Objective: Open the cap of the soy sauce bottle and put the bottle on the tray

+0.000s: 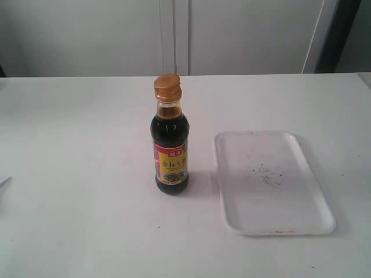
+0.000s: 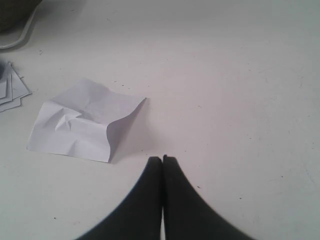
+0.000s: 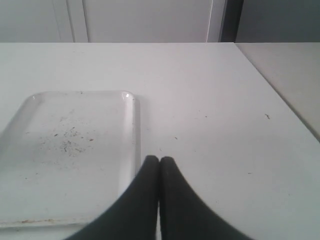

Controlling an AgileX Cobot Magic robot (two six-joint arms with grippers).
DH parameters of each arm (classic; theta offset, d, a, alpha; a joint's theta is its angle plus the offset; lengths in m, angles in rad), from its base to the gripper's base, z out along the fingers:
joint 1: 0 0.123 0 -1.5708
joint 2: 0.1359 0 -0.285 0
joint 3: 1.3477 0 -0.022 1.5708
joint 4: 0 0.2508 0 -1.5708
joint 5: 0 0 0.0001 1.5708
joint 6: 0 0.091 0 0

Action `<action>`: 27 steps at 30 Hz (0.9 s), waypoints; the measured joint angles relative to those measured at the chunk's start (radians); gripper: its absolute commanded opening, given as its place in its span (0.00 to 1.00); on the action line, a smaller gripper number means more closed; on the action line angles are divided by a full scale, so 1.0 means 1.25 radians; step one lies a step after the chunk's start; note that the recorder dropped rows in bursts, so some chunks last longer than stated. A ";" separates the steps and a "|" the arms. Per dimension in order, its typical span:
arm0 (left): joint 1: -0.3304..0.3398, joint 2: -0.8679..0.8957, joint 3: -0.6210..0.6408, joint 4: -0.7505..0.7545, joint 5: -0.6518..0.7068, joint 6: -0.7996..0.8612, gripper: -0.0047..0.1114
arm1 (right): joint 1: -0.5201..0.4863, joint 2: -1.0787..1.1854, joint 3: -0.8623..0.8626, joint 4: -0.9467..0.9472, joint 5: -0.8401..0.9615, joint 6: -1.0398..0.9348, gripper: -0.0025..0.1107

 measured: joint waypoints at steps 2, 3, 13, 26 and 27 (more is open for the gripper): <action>0.000 0.000 0.000 0.000 0.000 0.000 0.04 | 0.000 0.000 0.000 0.000 0.004 0.000 0.02; 0.000 0.000 0.000 0.000 0.000 0.000 0.04 | 0.000 0.000 0.000 0.000 0.005 0.000 0.02; 0.000 0.000 0.000 0.000 0.000 0.000 0.04 | 0.000 0.000 0.000 0.000 0.007 0.000 0.02; 0.000 0.000 0.000 0.000 0.001 0.000 0.04 | 0.000 0.000 0.000 0.000 0.007 0.000 0.02; 0.000 0.000 0.000 0.000 0.001 0.000 0.04 | 0.000 0.000 0.000 0.000 0.007 0.000 0.02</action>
